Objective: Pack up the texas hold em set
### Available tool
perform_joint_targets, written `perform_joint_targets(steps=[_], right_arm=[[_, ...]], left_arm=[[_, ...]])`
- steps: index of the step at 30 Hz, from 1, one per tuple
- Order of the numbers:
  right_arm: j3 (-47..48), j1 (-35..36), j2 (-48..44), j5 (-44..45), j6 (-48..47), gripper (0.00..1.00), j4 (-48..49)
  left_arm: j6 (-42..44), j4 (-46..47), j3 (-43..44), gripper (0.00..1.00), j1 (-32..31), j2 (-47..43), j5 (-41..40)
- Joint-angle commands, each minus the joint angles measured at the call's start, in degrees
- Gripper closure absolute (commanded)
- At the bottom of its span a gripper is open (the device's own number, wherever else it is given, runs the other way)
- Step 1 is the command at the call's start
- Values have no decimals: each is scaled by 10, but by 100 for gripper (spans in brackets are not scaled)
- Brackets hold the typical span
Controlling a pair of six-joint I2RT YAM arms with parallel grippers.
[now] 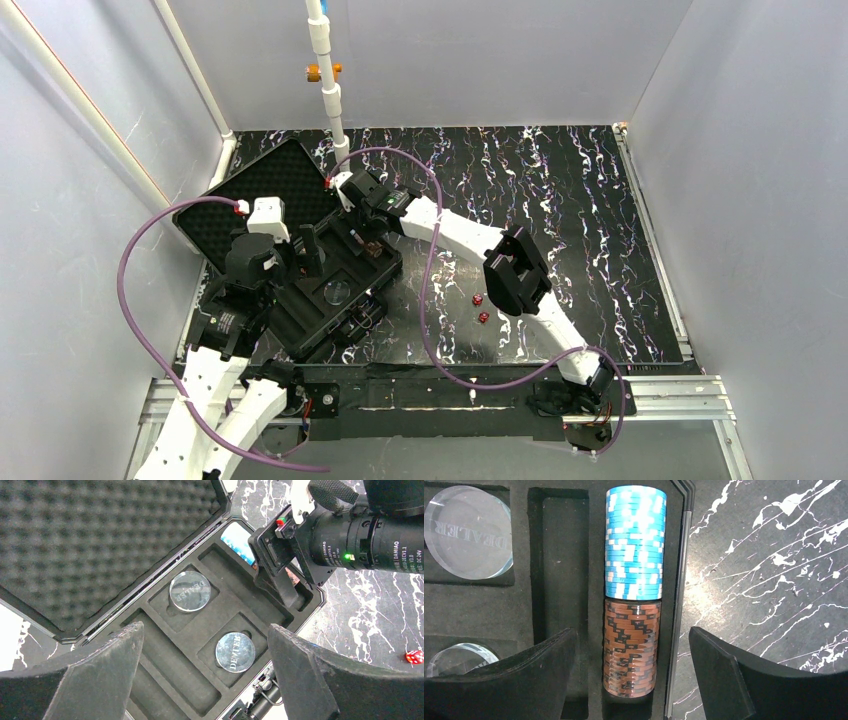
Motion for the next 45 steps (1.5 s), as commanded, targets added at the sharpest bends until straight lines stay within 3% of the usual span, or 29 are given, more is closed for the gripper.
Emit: perform_joint_targets(steps=[1, 7, 12, 17, 21, 45], right_arm=[[1, 3, -68, 21, 6, 10, 23], [-143, 2, -183, 52, 26, 17, 65], [-241, 3, -239, 51, 44, 34, 85], [-268, 2, -243, 40, 48, 52, 91], [-267, 3, -232, 25, 49, 60, 93], [-175, 3, -128, -1, 44, 62, 95]], left_arm=[[6, -2, 8, 7, -2, 1, -8], [6, -2, 9, 7, -3, 1, -7], [6, -3, 9, 7, -3, 0, -5], [5, -3, 9, 7, -3, 0, -4], [7, -2, 9, 7, -3, 1, -5], [8, -3, 8, 7, -3, 1, -9]])
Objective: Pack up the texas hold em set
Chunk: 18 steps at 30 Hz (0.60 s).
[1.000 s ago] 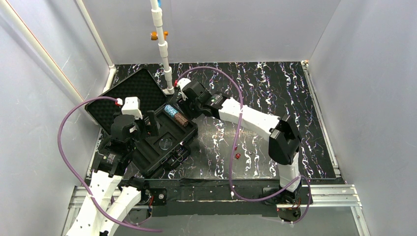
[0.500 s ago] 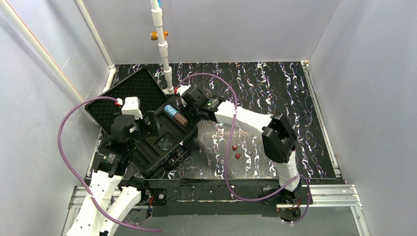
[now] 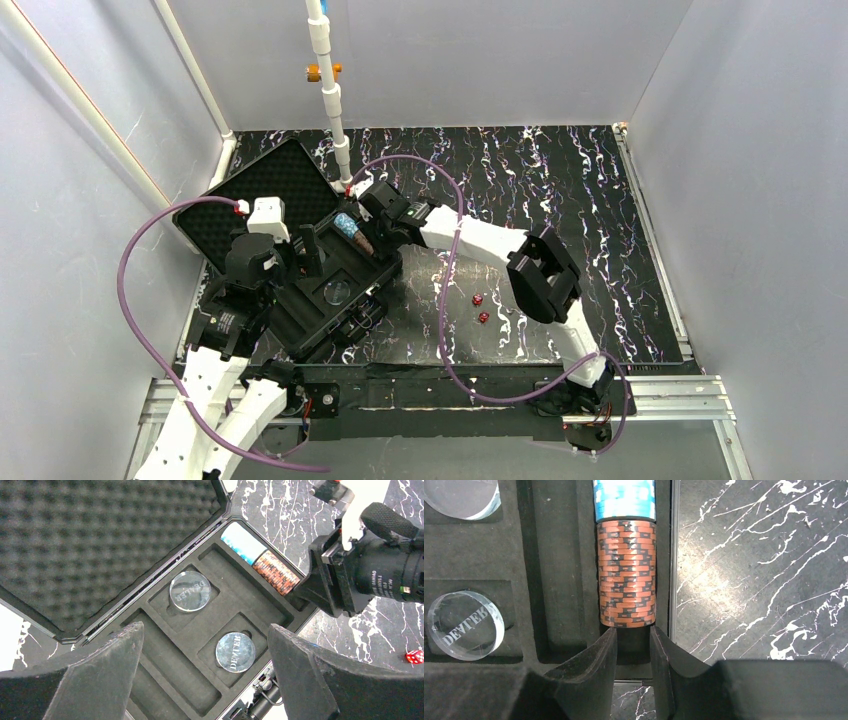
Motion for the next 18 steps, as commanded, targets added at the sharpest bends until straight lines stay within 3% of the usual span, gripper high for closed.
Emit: perform_joint_targets(steps=[1, 10, 18], right_arm=[[55, 3, 15, -9, -5, 62, 17], [107, 3, 50, -20, -9, 62, 13], [77, 3, 32, -16, -26, 62, 27]], left_arm=[[7, -3, 8, 7, -2, 2, -9], [7, -2, 9, 7, -3, 1, -9], [6, -3, 8, 7, -3, 1, -9]])
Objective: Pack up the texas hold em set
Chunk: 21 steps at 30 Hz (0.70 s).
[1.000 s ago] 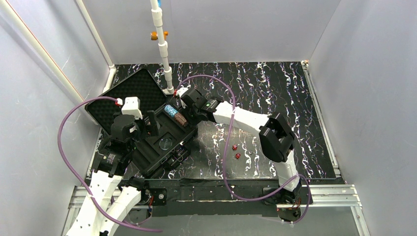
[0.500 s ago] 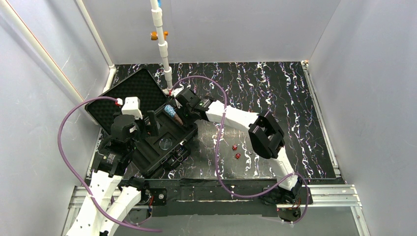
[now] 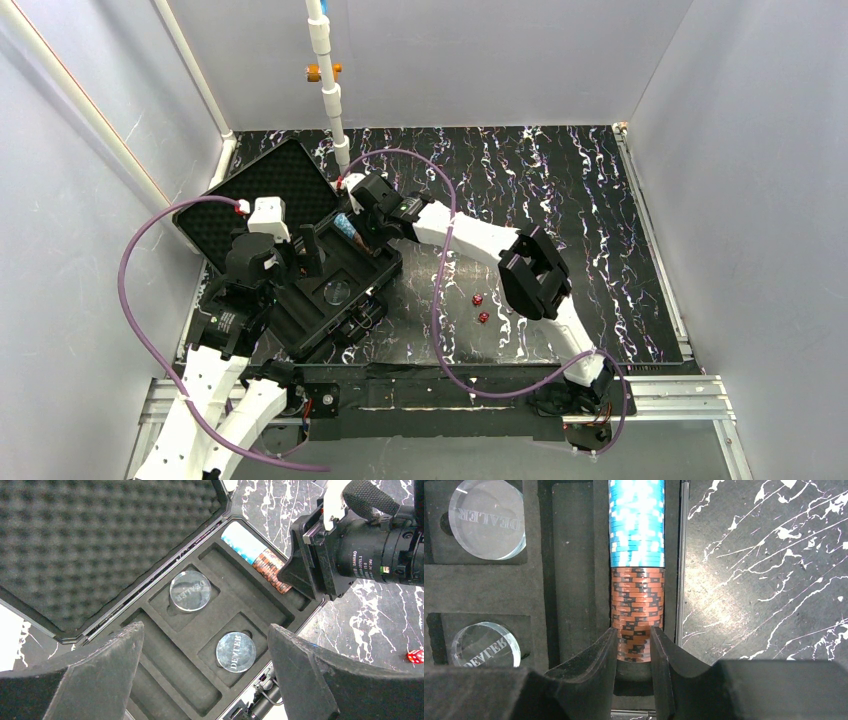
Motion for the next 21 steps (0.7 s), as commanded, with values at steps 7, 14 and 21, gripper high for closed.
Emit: perform_joint_targets(steps=[7, 14, 21], right_arm=[[-79, 2, -93, -3, -30, 56, 57], [-106, 1, -116, 0, -20, 52, 52], [-134, 2, -126, -10, -9, 62, 55]], left_arm=[[5, -3, 8, 7, -3, -4, -8], [5, -3, 8, 7, -3, -4, -8], [4, -3, 9, 7, -3, -5, -7]])
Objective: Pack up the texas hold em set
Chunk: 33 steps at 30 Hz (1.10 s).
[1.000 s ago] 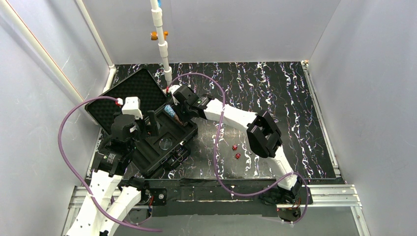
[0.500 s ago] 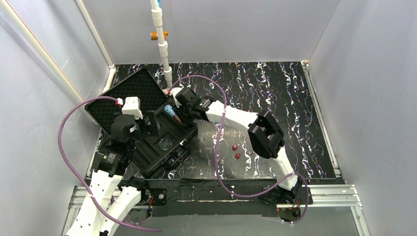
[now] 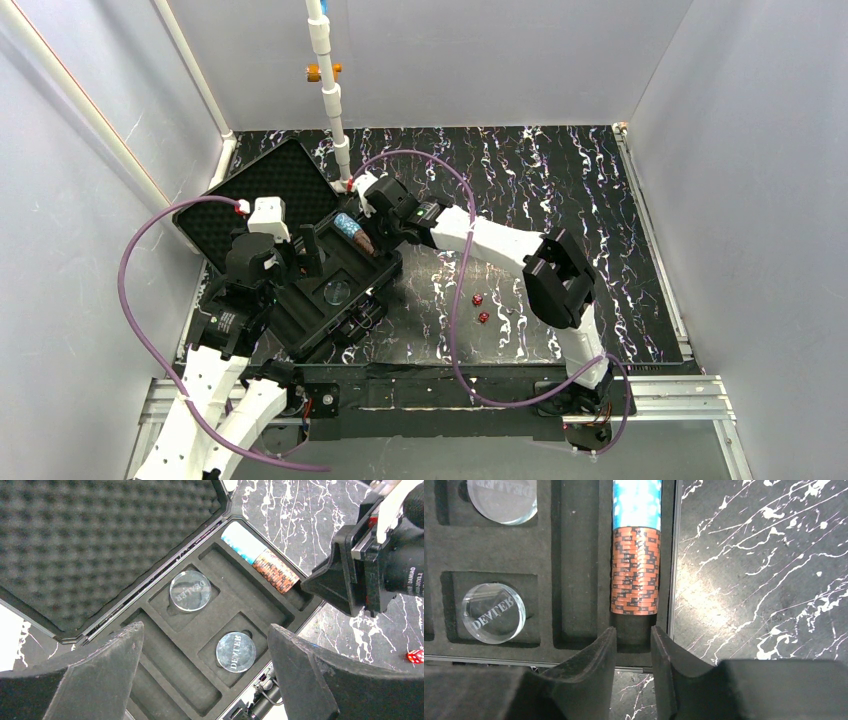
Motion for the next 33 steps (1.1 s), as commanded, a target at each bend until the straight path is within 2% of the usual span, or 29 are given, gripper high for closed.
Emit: perform_joint_targets(steps=[1, 4, 11, 27, 33], right_arm=[[-28, 2, -28, -9, 9, 64, 22], [-37, 2, -19, -11, 11, 68, 28], [-18, 2, 11, -17, 13, 69, 33], [94, 2, 90, -16, 0, 69, 9], [75, 2, 59, 0, -4, 63, -8]], left_arm=[[5, -3, 9, 7, -2, -5, -7], [5, -3, 8, 7, -3, -6, -7], [5, -3, 8, 7, -2, -5, -6], [5, -3, 8, 7, -3, -6, -7], [4, -3, 8, 7, -3, -5, -5]])
